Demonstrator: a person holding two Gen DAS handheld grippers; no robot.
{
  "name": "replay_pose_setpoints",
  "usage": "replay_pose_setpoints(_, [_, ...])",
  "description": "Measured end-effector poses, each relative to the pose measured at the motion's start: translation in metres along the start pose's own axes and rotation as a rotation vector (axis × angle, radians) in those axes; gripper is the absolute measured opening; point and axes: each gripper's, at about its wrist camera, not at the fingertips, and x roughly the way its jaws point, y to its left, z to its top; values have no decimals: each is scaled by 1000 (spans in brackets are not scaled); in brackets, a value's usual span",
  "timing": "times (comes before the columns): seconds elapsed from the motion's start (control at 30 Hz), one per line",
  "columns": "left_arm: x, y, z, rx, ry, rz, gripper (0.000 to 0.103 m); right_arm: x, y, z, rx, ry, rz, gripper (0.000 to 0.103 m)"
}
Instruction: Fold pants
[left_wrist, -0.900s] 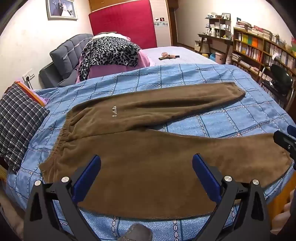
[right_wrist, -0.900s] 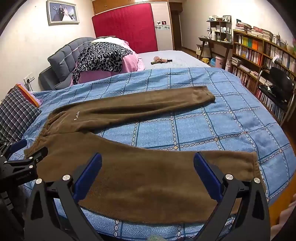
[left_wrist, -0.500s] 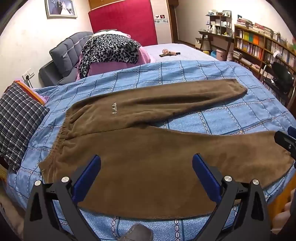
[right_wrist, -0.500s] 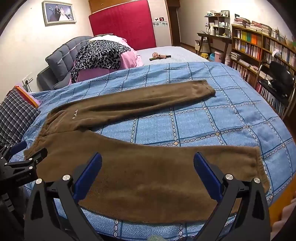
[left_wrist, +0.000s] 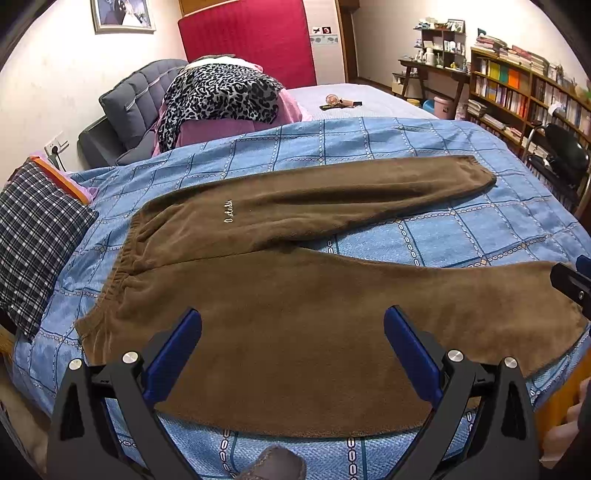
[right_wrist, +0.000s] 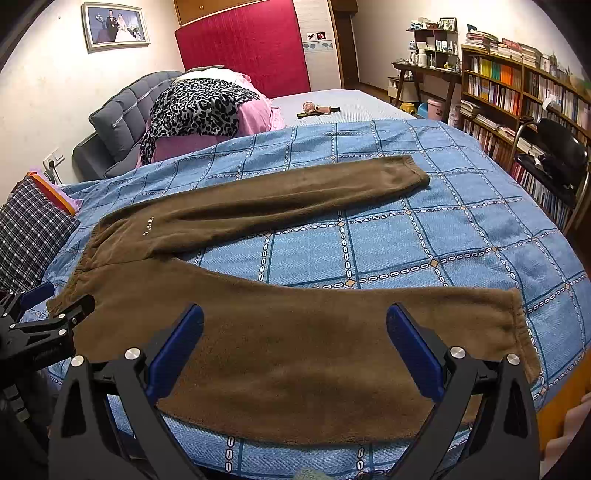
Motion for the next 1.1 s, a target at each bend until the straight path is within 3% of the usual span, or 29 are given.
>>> replay_pose_setpoints(1.1, [15, 10, -1, -45, 50, 9, 98, 13, 2, -1, -11, 32, 1, 100])
